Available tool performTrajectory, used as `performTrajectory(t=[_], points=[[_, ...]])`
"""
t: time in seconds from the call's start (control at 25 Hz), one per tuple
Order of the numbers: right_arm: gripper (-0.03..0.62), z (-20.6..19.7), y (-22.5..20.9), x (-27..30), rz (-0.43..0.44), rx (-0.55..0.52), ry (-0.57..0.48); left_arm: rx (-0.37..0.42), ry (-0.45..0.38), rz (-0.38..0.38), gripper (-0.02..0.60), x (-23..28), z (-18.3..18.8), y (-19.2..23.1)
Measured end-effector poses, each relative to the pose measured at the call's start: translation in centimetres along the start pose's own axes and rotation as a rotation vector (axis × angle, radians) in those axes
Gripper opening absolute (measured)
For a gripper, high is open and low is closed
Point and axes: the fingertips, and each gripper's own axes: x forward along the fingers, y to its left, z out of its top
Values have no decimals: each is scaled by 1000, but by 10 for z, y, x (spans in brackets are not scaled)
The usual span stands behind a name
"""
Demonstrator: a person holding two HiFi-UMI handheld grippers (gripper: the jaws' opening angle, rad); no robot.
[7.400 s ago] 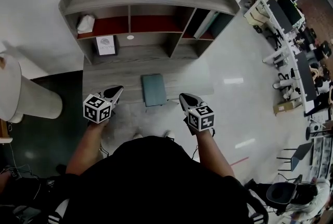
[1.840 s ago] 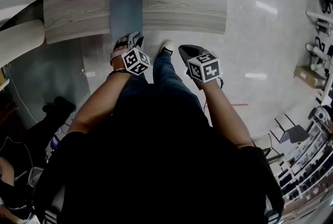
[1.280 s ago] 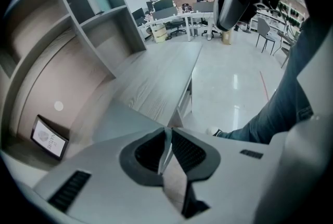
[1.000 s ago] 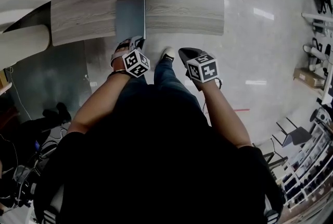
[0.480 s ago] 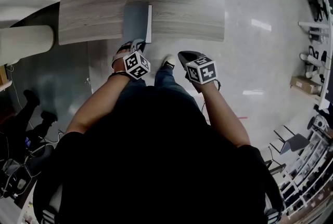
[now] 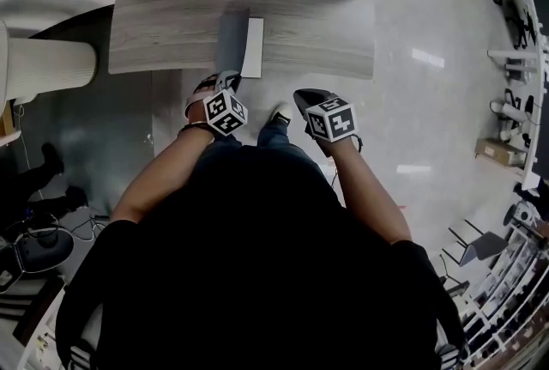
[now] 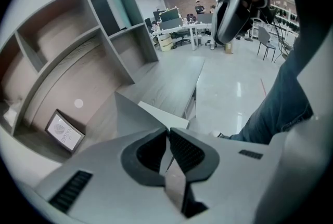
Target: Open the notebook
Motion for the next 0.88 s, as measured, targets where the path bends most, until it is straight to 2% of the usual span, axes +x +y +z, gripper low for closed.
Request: performTrajectory(t=[0.88], points=[[2,9,35,-3,-42,-33,-15,-73,3,73,32,-42,-54,37]])
